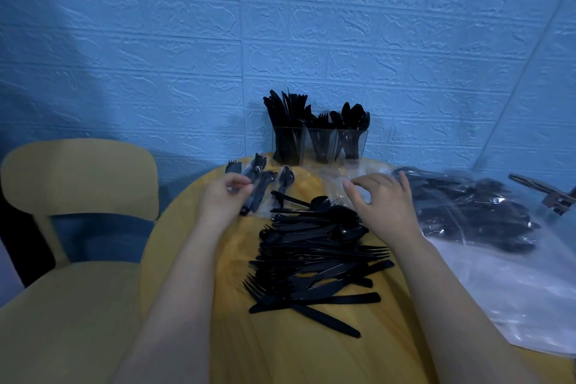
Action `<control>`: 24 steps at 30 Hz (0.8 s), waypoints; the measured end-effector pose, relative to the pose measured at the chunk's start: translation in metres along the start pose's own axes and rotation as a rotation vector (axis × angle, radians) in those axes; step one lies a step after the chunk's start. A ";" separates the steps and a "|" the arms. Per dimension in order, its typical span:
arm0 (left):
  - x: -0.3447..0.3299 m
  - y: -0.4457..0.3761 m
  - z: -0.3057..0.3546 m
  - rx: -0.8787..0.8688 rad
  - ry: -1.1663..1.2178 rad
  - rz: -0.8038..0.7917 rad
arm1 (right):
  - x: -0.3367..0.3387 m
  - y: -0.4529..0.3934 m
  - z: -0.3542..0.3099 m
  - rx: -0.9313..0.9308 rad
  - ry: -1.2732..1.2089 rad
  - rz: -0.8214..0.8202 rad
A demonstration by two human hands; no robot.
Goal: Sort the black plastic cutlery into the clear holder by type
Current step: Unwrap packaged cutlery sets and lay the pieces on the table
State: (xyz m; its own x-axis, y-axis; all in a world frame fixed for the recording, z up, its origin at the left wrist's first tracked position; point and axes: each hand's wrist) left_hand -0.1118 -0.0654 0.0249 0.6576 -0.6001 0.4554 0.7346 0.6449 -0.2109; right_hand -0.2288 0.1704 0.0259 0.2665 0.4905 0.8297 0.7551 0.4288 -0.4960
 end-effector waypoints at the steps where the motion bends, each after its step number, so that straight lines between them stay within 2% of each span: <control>1: 0.001 -0.005 -0.009 0.030 -0.043 0.088 | 0.000 -0.001 -0.001 0.007 -0.026 0.035; 3: -0.001 -0.013 -0.024 0.092 -0.144 0.137 | -0.001 -0.001 -0.005 0.026 -0.085 0.094; 6: -0.007 -0.017 -0.033 0.146 -0.262 0.082 | -0.002 0.000 -0.008 0.071 -0.138 0.173; 10: -0.009 -0.019 -0.035 0.146 -0.335 0.071 | 0.000 0.003 -0.011 0.080 -0.172 0.167; 13: -0.007 -0.016 -0.030 0.089 -0.314 0.145 | 0.000 0.004 -0.016 0.107 -0.186 0.161; 17: -0.004 -0.009 -0.017 -0.007 -0.173 0.291 | 0.002 0.004 -0.021 0.128 -0.279 0.126; 20: 0.002 -0.004 -0.001 -0.044 0.054 0.337 | 0.007 0.004 -0.028 0.058 -0.438 0.052; 22: 0.005 0.002 0.010 -0.072 0.262 0.287 | 0.012 0.002 -0.031 -0.060 -0.571 0.011; 24: 0.007 0.008 0.022 -0.082 0.427 0.149 | 0.017 0.000 -0.032 -0.202 -0.813 -0.008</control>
State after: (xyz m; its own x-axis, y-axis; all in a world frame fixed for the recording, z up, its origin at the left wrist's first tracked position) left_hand -0.1053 -0.0538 0.0450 0.7544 -0.6561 0.0217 0.6266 0.7097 -0.3221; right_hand -0.2056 0.1549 0.0487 -0.1959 0.9157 0.3510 0.8684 0.3282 -0.3716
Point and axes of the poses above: each hand's wrist, its own y-axis away from the middle knuckle, its own x-axis out of the back of the hand, z = x × y, and after that the axes turned 1 degree about x, right-handed
